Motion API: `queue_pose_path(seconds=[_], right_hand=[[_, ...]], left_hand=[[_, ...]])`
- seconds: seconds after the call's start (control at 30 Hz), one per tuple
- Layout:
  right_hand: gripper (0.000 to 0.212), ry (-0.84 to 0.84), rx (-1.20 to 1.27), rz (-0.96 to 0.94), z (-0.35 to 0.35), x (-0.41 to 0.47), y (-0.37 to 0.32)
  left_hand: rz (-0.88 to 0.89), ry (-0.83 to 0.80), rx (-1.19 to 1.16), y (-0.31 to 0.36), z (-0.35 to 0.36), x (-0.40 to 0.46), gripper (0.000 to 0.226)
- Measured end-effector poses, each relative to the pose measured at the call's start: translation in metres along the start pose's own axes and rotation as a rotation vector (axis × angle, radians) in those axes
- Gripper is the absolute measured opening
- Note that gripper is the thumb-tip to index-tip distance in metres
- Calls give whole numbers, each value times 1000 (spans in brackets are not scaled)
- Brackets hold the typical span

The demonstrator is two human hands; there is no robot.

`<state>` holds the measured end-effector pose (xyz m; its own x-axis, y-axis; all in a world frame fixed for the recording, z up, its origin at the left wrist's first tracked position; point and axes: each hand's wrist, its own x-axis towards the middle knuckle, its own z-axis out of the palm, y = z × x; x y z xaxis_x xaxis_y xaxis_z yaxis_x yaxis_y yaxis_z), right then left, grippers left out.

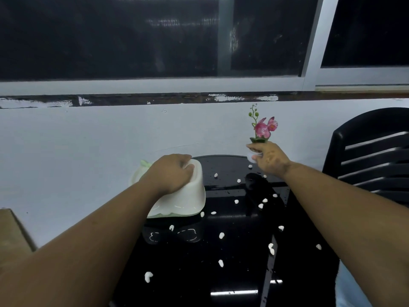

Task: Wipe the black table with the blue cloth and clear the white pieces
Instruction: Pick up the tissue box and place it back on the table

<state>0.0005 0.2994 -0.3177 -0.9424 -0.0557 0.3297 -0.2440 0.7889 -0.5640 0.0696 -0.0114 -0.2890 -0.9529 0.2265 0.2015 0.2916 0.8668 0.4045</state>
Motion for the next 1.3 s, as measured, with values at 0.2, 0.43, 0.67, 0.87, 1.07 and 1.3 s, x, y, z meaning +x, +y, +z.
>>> queue_pose_path(seconds=[0.2, 0.43, 0.67, 0.87, 1.07, 1.3], right_hand=[[43, -8, 5, 58, 11, 20, 19], [45, -53, -71, 82, 29, 26, 35], [61, -204, -208, 146, 21, 25, 29], [60, -225, -197, 115, -8, -10, -12], [59, -197, -198, 80, -4, -79, -74], [85, -246, -12, -27, 44, -122, -146]], left_hand=[[14, 2, 12, 1, 1, 2, 49], [11, 0, 36, 0, 1, 4, 48], [2, -19, 43, -1, 2, 4, 51], [-17, -56, 33, 2, -1, 4, 52], [-126, 97, -479, -1, -11, 1, 46], [-297, 439, -856, -24, -39, -25, 26]])
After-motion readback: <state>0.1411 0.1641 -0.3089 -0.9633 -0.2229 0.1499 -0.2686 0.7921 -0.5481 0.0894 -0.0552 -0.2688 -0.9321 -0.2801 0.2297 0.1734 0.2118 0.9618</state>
